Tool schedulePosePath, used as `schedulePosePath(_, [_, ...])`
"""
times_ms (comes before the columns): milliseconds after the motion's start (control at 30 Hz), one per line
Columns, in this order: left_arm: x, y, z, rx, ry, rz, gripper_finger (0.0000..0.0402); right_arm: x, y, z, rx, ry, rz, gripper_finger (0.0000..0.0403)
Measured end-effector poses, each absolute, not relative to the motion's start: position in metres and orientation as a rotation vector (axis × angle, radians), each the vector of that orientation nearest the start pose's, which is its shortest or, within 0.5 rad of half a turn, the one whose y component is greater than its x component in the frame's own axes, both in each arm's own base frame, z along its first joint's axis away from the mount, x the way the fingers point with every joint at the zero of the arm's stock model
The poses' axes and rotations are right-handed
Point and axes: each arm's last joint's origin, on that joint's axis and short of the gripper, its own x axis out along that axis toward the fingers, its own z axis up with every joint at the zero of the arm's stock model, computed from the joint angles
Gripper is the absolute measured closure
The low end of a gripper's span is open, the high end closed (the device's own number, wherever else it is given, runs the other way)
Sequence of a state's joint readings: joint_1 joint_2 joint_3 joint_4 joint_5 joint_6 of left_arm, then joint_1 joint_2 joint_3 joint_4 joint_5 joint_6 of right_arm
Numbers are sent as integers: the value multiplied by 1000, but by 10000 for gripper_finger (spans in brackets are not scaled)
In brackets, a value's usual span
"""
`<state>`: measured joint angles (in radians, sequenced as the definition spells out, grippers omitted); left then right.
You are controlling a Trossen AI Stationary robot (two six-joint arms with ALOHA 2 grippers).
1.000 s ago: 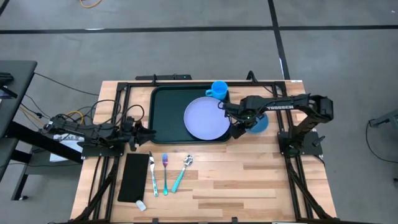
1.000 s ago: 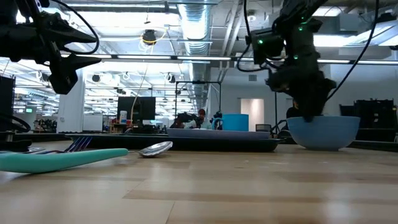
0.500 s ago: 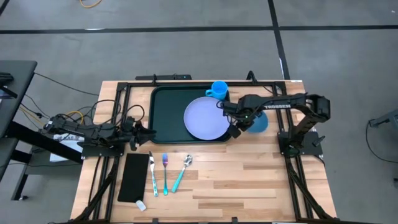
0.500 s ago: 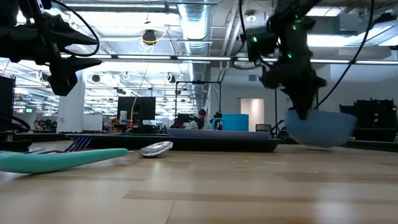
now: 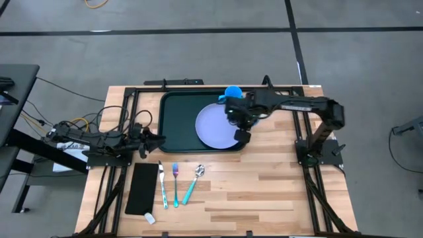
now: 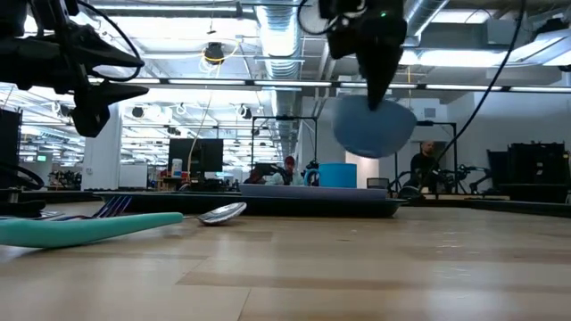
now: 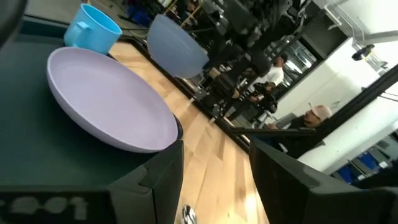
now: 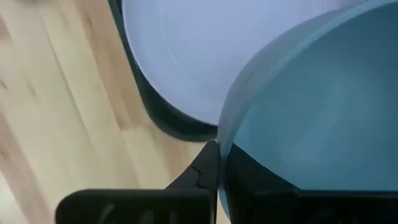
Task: Set up tray
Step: Put the blue bowl on top of the purple plate on the black tray
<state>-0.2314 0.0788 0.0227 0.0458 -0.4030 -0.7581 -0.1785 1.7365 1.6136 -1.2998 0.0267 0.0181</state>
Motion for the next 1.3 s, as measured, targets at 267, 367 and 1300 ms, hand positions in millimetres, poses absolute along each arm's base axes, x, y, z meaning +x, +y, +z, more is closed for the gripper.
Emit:
schedulePosePath(267, [99, -11, 170, -749, -68, 199, 230, 381, -67, 268, 1, 1492, -62, 402])
schedulePosePath(367, [99, -11, 169, -749, -70, 205, 230, 394, -71, 258, -7, 1502, -50, 402])
schedulePosePath(1300, [99, -10, 169, -756, -71, 208, 230, 422, -56, 224, 27, 1508, 45, 304])
